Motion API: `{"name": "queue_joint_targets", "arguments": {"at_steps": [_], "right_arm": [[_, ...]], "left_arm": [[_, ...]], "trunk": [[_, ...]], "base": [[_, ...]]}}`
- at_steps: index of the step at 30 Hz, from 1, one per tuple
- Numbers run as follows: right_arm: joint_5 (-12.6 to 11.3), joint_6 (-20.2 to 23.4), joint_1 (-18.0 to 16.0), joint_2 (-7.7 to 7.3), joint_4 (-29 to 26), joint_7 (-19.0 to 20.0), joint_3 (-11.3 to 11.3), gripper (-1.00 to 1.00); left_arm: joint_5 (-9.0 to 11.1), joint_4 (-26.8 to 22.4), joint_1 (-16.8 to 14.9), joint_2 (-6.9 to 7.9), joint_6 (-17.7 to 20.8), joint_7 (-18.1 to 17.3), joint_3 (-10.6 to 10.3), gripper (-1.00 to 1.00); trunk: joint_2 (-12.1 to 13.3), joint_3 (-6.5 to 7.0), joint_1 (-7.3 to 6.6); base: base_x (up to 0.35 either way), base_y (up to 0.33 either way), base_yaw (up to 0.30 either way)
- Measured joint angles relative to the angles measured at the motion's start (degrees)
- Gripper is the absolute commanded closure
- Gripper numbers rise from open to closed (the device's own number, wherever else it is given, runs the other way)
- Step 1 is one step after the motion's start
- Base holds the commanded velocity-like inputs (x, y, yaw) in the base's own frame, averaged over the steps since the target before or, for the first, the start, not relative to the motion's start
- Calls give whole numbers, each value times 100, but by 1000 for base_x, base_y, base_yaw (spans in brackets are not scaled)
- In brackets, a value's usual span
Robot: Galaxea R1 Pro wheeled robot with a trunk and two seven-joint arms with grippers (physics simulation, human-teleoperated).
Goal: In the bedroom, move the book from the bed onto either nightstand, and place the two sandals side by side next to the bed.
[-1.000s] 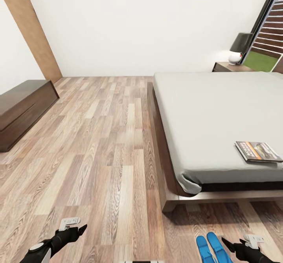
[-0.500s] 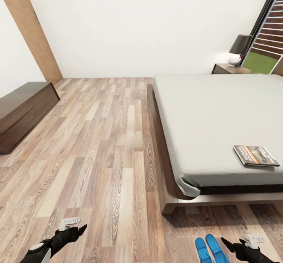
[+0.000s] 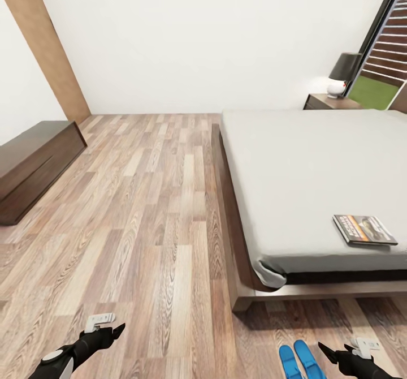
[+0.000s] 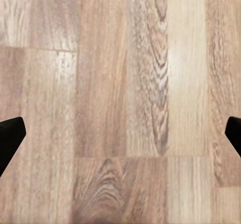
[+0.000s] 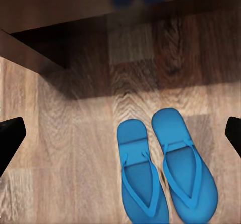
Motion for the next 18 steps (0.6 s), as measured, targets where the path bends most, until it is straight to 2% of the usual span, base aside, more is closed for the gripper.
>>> {"name": "queue_joint_targets", "arguments": {"at_steps": [18], "right_arm": [[0, 0, -1, 0, 0, 1, 0, -100]], "left_arm": [[0, 0, -1, -3, 0, 0, 0, -100]], "trunk": [[722, 323, -395]], "base": [[0, 0, 0]]}}
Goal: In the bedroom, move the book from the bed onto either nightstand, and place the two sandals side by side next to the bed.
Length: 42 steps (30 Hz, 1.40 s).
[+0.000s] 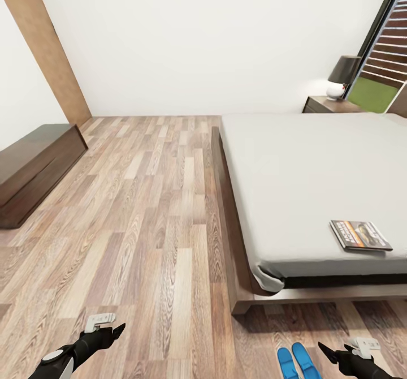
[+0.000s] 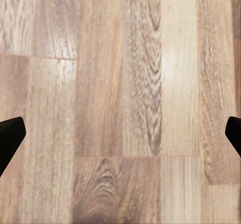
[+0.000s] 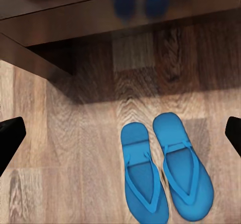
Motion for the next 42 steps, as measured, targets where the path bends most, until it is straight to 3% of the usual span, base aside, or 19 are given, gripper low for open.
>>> {"name": "queue_joint_targets", "arguments": {"at_steps": [42], "right_arm": [[0, 0, 1, 0, 0, 0, 0, -100]], "left_arm": [[0, 3, 4, 0, 0, 0, 0, -100]], "trunk": [[1685, 754, -923]], "base": [[0, 0, 0]]}}
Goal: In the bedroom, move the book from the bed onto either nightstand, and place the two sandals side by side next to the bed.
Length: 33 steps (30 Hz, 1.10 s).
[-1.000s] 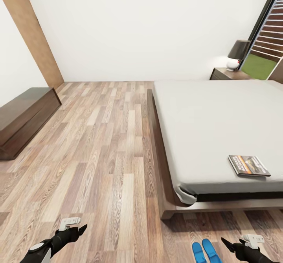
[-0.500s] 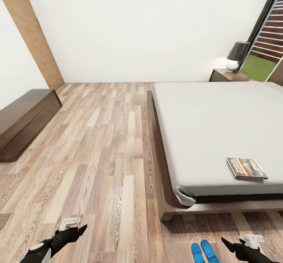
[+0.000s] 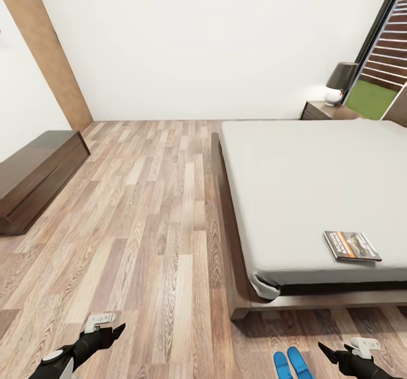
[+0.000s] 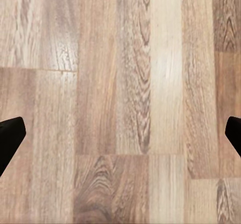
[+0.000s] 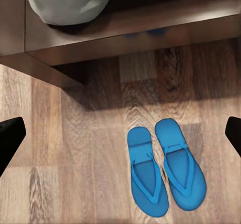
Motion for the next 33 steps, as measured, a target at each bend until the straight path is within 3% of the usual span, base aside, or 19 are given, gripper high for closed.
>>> {"name": "queue_joint_targets", "arguments": {"at_steps": [22, 33], "right_arm": [[0, 0, 0, 0, 0, 0, 0, -100], [0, 0, 0, 0, 0, -2, 1, -100]], "left_arm": [[0, -2, -1, 0, 0, 0, 0, -100], [-1, 1, -2, 0, 0, 0, -5, -100]], "trunk": [[883, 395, -483], [884, 396, -484]], "base": [[0, 0, 0], [0, 0, 0]]}}
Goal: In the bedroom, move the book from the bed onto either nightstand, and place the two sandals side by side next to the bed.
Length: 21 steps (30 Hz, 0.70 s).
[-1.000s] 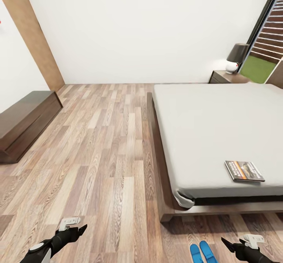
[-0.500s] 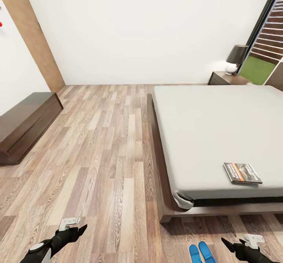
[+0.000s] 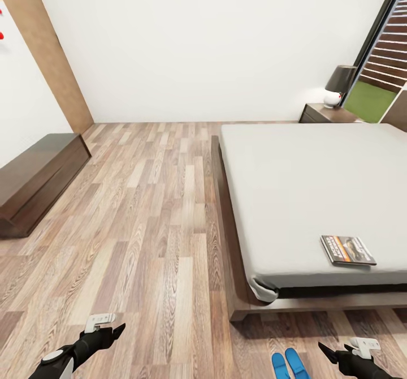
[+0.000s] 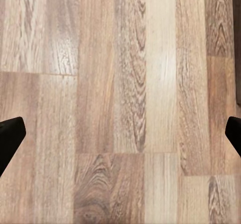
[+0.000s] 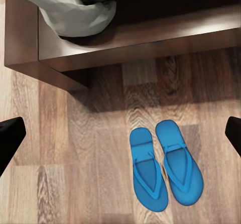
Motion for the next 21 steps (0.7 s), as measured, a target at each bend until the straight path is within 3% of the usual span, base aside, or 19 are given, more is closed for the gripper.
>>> {"name": "queue_joint_targets", "arguments": {"at_steps": [21], "right_arm": [[0, 0, 0, 0, 0, 2, 0, -100]], "left_arm": [[0, 1, 1, 0, 0, 0, -4, -100]], "trunk": [[0, 0, 0]], "base": [[0, 0, 0]]}}
